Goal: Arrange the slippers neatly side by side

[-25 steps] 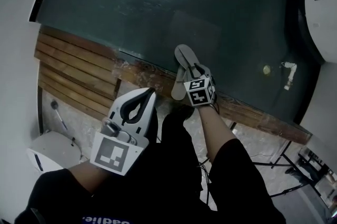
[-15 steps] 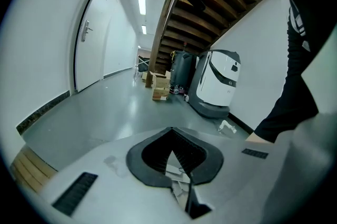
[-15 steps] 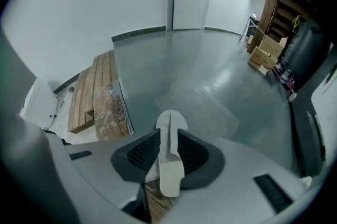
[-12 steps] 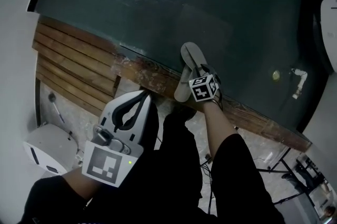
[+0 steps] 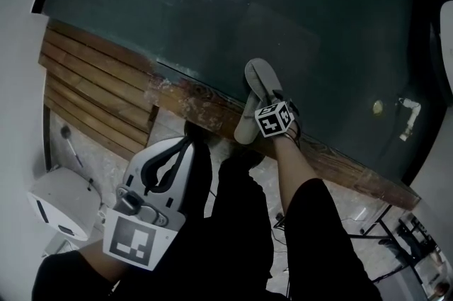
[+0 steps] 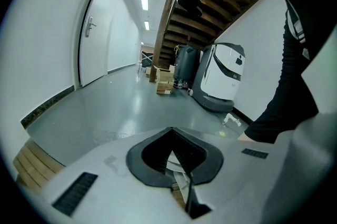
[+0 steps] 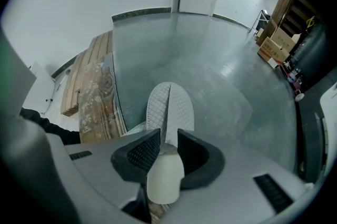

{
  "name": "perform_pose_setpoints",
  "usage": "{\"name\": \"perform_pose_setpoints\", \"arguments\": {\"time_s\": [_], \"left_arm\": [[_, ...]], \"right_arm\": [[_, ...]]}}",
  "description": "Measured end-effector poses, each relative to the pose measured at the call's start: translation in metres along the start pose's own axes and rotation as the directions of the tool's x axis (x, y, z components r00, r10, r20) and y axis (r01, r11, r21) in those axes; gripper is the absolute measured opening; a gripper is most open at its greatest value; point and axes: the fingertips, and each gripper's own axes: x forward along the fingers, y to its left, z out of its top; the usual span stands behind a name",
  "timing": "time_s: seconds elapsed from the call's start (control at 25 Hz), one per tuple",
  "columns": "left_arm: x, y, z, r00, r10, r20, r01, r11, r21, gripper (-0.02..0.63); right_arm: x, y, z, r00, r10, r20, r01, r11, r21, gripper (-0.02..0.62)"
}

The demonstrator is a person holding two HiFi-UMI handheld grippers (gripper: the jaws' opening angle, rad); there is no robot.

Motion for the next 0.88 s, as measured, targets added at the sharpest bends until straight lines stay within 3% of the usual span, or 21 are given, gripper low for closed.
{"name": "perform_pose_setpoints", "arguments": {"time_s": [0.4,0.88], "left_arm": [[-0.002,0.01,-0.035,0.998,0.014,-0.056,-0.014,1.0,0.0,0.002],[0.018,0.011,-0.03,0.999,0.007,-0.041,-0.004,0.998,0.063,0.002]], "right_arm": [[0.033,-0.007,-0.005,0.999,-0.029,-0.046,0.029,1.0,-0.013,0.077],[0.031,-0.017,-0.005,0.996,-0.068,-0.056,0.069,0.998,0.012,0.017]]}}
